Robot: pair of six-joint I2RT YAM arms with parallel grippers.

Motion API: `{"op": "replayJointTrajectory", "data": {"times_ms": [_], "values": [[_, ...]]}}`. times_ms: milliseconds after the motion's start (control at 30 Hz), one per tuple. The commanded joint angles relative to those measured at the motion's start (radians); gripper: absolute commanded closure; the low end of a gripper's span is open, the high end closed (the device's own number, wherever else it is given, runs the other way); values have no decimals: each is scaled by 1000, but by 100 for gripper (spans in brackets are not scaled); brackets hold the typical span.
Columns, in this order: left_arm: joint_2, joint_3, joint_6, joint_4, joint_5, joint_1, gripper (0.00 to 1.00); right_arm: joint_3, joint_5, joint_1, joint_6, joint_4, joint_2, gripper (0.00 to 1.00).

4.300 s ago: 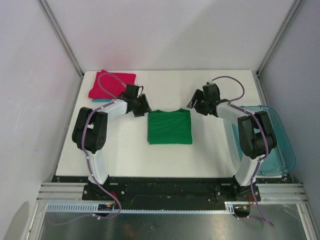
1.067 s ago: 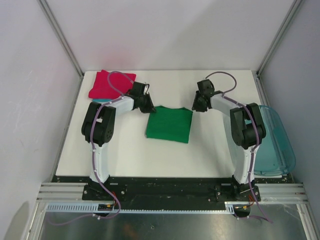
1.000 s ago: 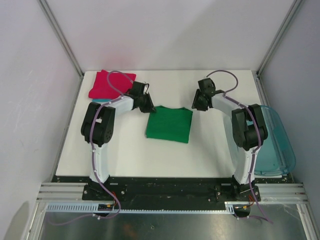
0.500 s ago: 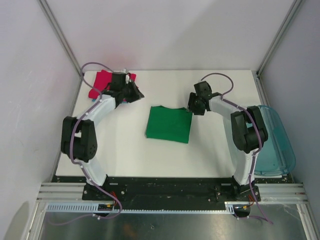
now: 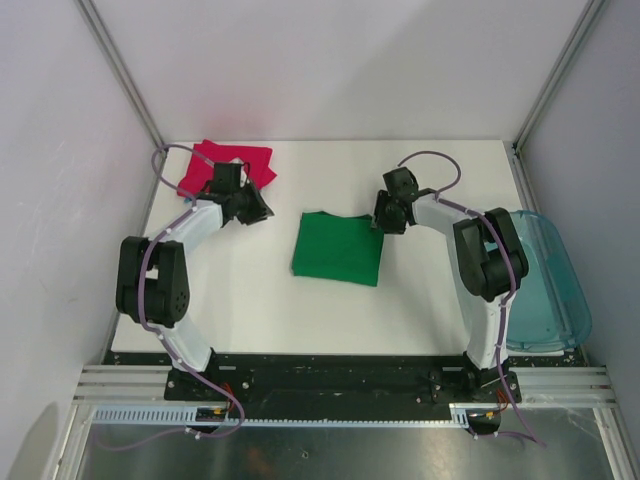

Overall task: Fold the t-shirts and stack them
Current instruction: Put the neatly folded tshirt into the corner of the board with both arms

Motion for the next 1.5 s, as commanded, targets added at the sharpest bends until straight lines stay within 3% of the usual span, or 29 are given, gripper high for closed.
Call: {"op": "replayJointTrajectory", "data": {"times_ms": [0,133,300,367,900,1467], "values": [[-47,-8,1,16,-34,13,71,-5,47,-3,25,23,54,53],[-25,-12,0,18,-58,14,71,-5,57,-8,43,45,63,62],[24,16,1,18,-100,19,70,-3,100,-9,48,36,55,93],[51,40,9,18,-127,21,70,-3,131,-25,41,10,42,98],[301,297,170,1,-348,22,70,-3,171,-161,-14,-55,-26,100],[465,501,176,-105,-371,20,69,-3,88,-208,-3,-43,-38,100]]}}
